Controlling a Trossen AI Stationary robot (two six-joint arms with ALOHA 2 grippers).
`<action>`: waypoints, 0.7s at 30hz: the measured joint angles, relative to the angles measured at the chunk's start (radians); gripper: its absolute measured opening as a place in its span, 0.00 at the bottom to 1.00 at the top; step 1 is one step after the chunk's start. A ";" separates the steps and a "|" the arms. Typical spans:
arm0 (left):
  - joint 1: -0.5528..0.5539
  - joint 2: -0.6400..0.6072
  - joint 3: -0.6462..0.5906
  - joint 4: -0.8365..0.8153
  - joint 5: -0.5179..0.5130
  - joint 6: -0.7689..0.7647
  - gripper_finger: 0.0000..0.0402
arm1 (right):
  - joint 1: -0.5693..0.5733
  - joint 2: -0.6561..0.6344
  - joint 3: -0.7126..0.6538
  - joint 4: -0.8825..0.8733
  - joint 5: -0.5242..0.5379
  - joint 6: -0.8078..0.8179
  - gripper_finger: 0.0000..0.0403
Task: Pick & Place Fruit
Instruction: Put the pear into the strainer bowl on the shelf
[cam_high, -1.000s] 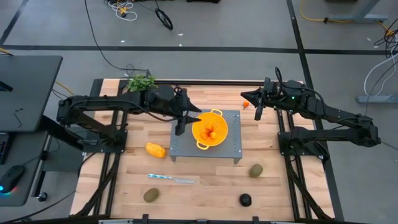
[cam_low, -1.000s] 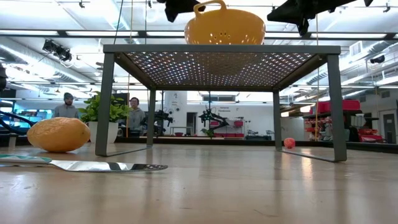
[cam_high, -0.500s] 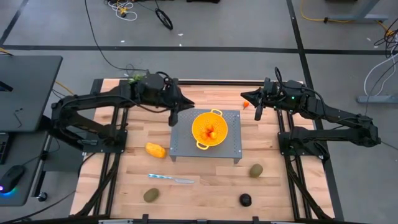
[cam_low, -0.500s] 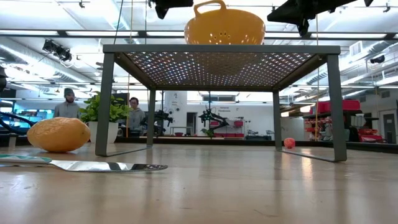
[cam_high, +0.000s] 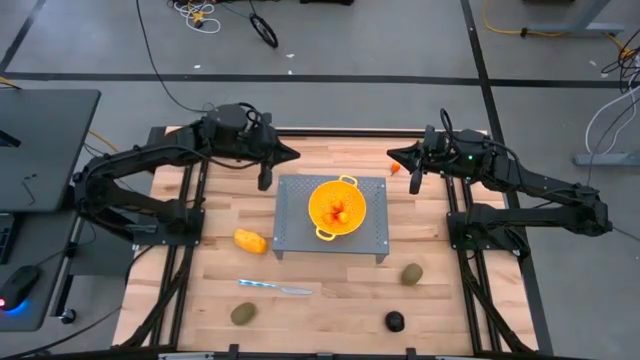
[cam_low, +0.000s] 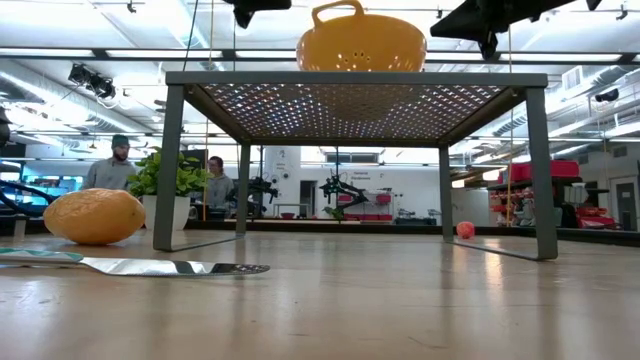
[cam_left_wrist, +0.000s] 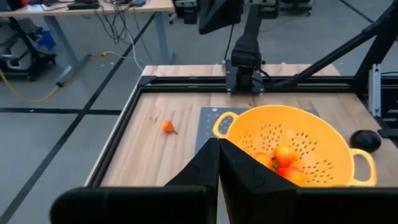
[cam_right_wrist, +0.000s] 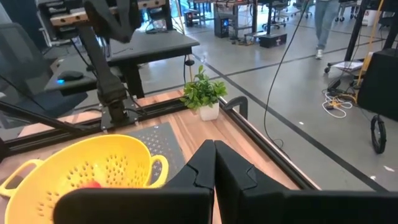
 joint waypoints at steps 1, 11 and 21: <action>0.006 -0.007 0.000 -0.014 0.000 0.003 0.02 | 0.000 0.000 0.000 -0.008 0.000 0.000 0.01; 0.079 -0.088 0.000 -0.082 0.019 0.031 0.01 | 0.000 0.000 0.000 -0.049 0.000 0.000 0.01; 0.127 -0.125 0.000 -0.097 0.026 0.033 0.01 | 0.000 0.004 0.000 -0.201 0.015 0.000 0.01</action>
